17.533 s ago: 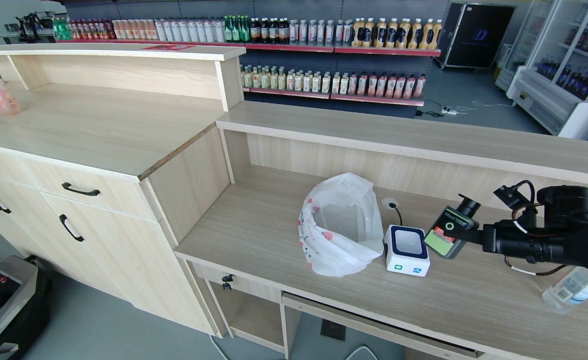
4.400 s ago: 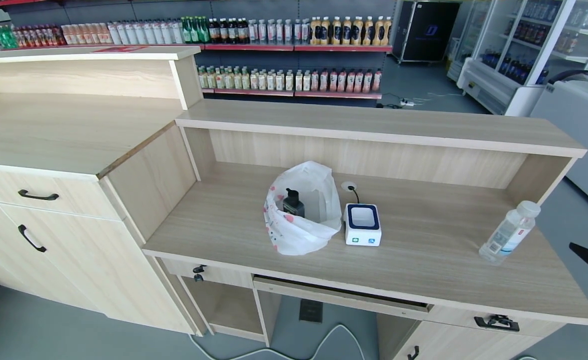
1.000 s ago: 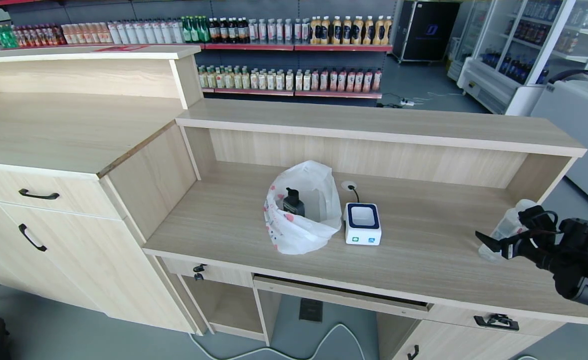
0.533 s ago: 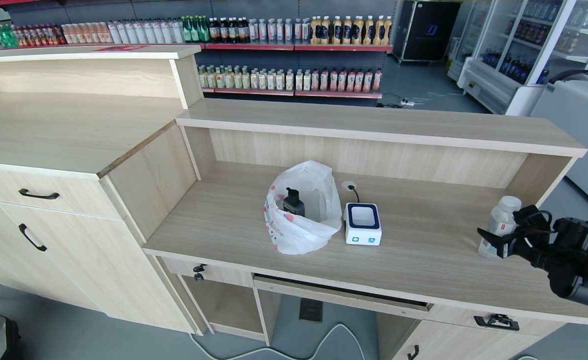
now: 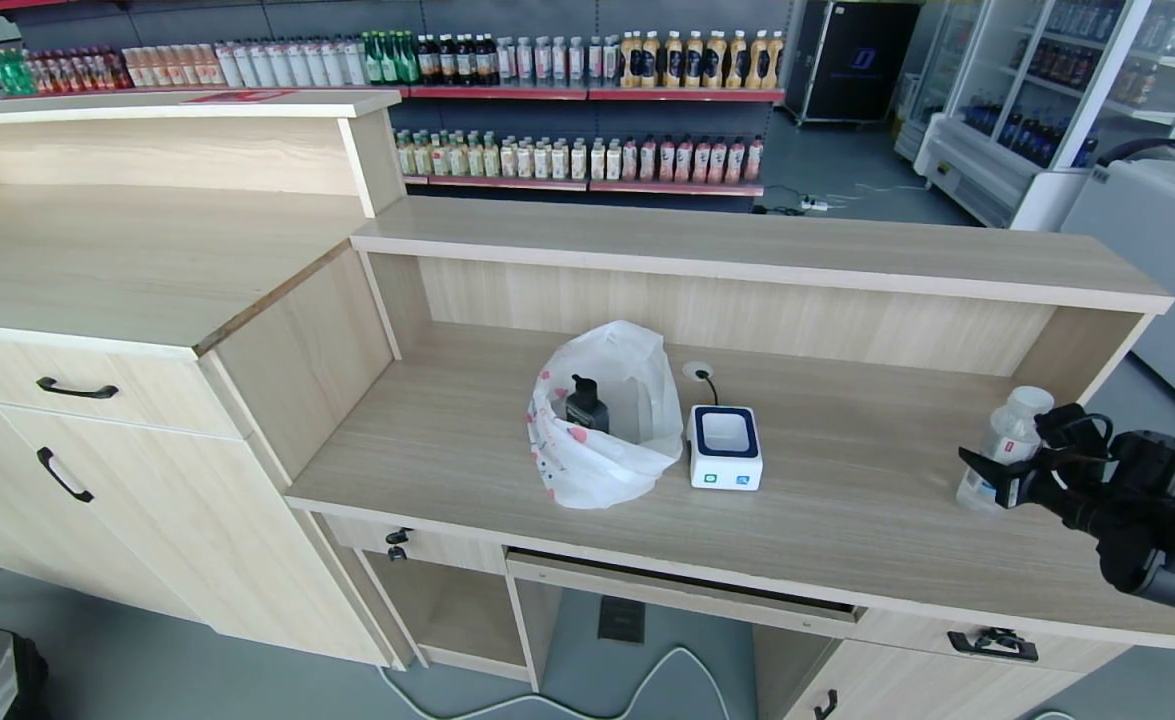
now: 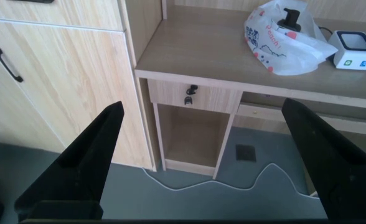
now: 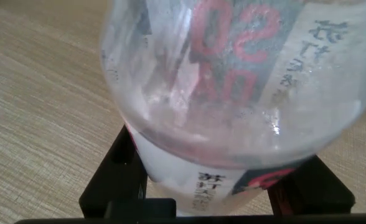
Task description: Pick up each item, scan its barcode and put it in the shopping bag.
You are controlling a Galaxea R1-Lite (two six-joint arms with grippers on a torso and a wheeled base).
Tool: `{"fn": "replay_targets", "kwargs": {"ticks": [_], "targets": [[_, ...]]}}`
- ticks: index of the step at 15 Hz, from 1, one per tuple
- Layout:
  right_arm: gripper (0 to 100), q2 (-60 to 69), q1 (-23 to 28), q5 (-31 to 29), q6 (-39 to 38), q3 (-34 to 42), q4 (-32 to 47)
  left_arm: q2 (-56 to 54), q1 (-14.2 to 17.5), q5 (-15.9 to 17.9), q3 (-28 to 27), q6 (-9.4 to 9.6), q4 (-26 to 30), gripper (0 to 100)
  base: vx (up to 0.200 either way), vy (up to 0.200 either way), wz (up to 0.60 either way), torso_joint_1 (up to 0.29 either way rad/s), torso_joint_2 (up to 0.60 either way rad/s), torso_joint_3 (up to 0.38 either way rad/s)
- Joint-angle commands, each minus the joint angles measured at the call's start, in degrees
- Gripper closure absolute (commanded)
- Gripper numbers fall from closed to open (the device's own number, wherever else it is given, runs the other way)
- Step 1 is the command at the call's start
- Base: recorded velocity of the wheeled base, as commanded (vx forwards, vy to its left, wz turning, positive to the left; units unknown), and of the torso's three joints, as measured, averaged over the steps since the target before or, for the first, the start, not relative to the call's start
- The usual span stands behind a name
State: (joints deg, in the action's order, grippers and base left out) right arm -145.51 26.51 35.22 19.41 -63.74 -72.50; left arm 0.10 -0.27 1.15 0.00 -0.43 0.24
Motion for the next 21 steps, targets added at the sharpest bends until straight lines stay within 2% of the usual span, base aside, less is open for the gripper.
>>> {"fn": "replay_targets", "kwargs": {"ticks": [1, 3, 5, 7, 8, 9, 11, 13, 14, 15, 16, 18, 21], "targets": [[100, 2.6, -0.2, 0.0, -2.5, -0.1, 0.3, 0.0, 0.0, 0.0, 0.0, -0.01, 0.0, 0, 0.000, 0.000, 0.00, 0.000, 0.00, 0.000], [100, 9.4, -1.7, 0.3, -10.7, 1.3, 3.9, 0.0, 0.0, 0.0, 0.0, -0.01, -0.1, 0, 0.000, 0.000, 0.00, 0.000, 0.00, 0.000], [100, 20.0, -3.5, 2.0, -19.3, 3.4, 13.7, 0.0, 0.0, 0.0, 0.0, -0.01, 0.0, 0, 0.000, 0.000, 0.00, 0.000, 0.00, 0.000], [100, 32.7, -4.8, 11.0, -30.0, 5.5, 23.5, 0.0, 0.0, 0.0, 0.0, -0.01, 0.0, 0, 0.000, 0.000, 0.00, 0.000, 0.00, 0.000], [100, 36.6, -5.9, 14.5, -34.2, 6.2, 24.4, 0.0, 0.0, 0.0, 0.0, -0.01, 0.0, 0, 0.000, 0.000, 0.00, 0.000, 0.00, 0.000], [100, 38.5, -7.0, 16.1, -35.8, 6.4, 24.4, 0.0, 0.0, 0.0, 0.0, -0.01, 0.0, 0, 0.000, 0.000, 0.00, 0.000, 0.00, 0.000], [100, 44.4, -11.5, 19.7, -44.1, 6.0, 24.7, 0.0, 0.0, 0.0, 0.0, -0.01, 0.0, 0, 0.000, 0.000, 0.00, 0.000, 0.00, 0.000], [100, 48.6, -14.2, 27.6, -50.3, 5.7, 24.6, 0.0, 0.0, 0.0, 0.0, -0.01, 0.0, 0, 0.000, 0.000, 0.00, 0.000, 0.00, 0.000], [100, 49.3, -15.5, 28.7, -51.0, 5.6, 24.6, 0.0, 0.0, 0.0, 0.0, -0.01, 0.0, 0, 0.000, 0.000, 0.00, 0.000, 0.00, 0.000], [100, 49.8, -19.3, 28.3, -51.6, 4.9, 24.2, 0.0, 0.0, 0.0, 0.0, -0.01, 0.0, 0, 0.000, 0.000, 0.00, 0.000, 0.00, 0.000], [100, 49.8, -20.3, 28.3, -51.7, 4.7, 24.2, 0.0, 0.0, 0.0, 0.0, -0.01, 0.0, 0, 0.000, 0.000, 0.00, 0.000, 0.00, 0.000], [100, 49.9, -22.7, 28.4, -57.0, 2.4, 24.2, 0.0, 0.0, 0.0, 0.0, -0.01, 0.0, 0, 0.000, 0.000, 0.00, 0.000, 0.00, 0.000], [100, 50.4, -25.6, 28.4, -65.1, 3.2, 21.3, 0.0, 0.0, 0.0, 0.0, -0.01, 0.0, 0, 0.000, 0.000, 0.00, 0.000, 0.00, 0.000]]}}
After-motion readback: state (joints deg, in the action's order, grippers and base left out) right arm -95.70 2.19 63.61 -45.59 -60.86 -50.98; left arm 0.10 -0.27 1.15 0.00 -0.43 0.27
